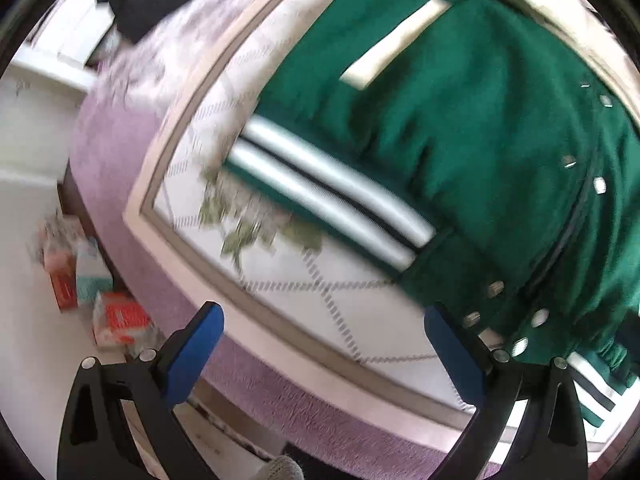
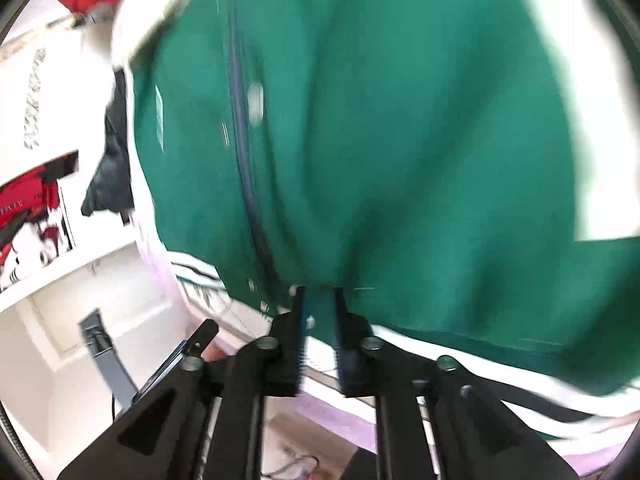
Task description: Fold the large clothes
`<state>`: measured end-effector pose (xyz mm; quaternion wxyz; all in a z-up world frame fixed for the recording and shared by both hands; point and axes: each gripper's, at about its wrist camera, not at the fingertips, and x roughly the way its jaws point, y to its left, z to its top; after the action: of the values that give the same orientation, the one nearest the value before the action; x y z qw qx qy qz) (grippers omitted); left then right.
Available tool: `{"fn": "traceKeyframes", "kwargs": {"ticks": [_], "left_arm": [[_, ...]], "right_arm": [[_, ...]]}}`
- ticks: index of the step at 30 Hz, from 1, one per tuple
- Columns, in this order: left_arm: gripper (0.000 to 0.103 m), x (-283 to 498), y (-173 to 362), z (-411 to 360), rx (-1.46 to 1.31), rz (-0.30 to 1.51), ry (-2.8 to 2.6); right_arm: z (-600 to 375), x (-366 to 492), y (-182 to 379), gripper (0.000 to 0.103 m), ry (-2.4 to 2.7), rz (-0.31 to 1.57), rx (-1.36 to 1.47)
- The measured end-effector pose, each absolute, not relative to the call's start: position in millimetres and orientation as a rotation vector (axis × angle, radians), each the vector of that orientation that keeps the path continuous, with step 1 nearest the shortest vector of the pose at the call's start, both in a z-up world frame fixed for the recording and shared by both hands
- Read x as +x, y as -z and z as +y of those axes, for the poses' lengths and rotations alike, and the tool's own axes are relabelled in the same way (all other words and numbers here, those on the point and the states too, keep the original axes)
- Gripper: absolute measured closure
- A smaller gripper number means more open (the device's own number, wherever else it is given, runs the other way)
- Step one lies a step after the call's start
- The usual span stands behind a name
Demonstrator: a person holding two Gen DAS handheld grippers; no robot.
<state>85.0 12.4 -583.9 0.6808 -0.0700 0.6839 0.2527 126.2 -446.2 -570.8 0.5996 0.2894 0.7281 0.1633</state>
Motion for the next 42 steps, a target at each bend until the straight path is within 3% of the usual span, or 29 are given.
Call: {"fn": "traceKeyframes", "kwargs": {"ticks": [1, 2, 4, 8, 9, 10, 11, 16, 19, 22, 24, 26, 28, 35, 42], "left_arm": [[0.0, 93, 580, 3, -0.142, 1.511, -0.543], [0.0, 98, 579, -6, -0.138, 1.496, -0.525], [0.0, 109, 577, -23, -0.122, 1.473, -0.489], [0.0, 132, 587, -65, -0.107, 1.487, -0.386], [0.0, 135, 592, -77, -0.073, 1.505, -0.36], [0.0, 137, 594, -84, -0.054, 1.509, -0.352], [0.0, 137, 594, -92, -0.028, 1.501, -0.335], [0.0, 135, 582, -111, 0.037, 1.503, -0.304], [0.0, 122, 573, -98, 0.042, 1.533, -0.29], [0.0, 114, 558, -99, 0.182, 1.505, -0.301], [0.0, 103, 548, -104, 0.242, 1.475, -0.303], [0.0, 86, 544, -131, 0.315, 1.451, -0.279], [0.0, 75, 549, -147, 0.384, 1.441, -0.243], [0.0, 14, 631, -276, 1.058, 1.238, -0.075], [0.0, 37, 662, -266, 1.011, 1.325, -0.143]], "right_arm": [[-477, 127, 553, 0.044, -0.308, 1.622, 0.653], [-509, 127, 539, 0.028, -0.227, 1.561, 0.628], [-550, 127, 532, 0.026, -0.107, 1.516, 0.583], [-613, 131, 583, 0.026, -0.03, 1.61, 0.686], [-616, 130, 593, 0.029, -0.06, 1.62, 0.72], [-615, 128, 602, 0.051, -0.094, 1.616, 0.751], [-615, 125, 608, 0.093, -0.113, 1.604, 0.768], [-564, 91, 602, 0.095, -0.181, 1.59, 0.774], [-520, 53, 616, 0.095, -0.373, 1.756, 0.821], [-499, 27, 621, 0.091, -0.532, 1.898, 0.858], [-510, 21, 607, 0.082, -0.534, 1.883, 0.766], [-539, 21, 589, 0.049, -0.462, 1.83, 0.632], [-582, 22, 575, 0.038, -0.348, 1.786, 0.592], [-687, 37, 559, 0.038, -0.061, 1.684, 0.538], [-701, 88, 551, 0.038, -0.058, 1.537, 0.463]]}}
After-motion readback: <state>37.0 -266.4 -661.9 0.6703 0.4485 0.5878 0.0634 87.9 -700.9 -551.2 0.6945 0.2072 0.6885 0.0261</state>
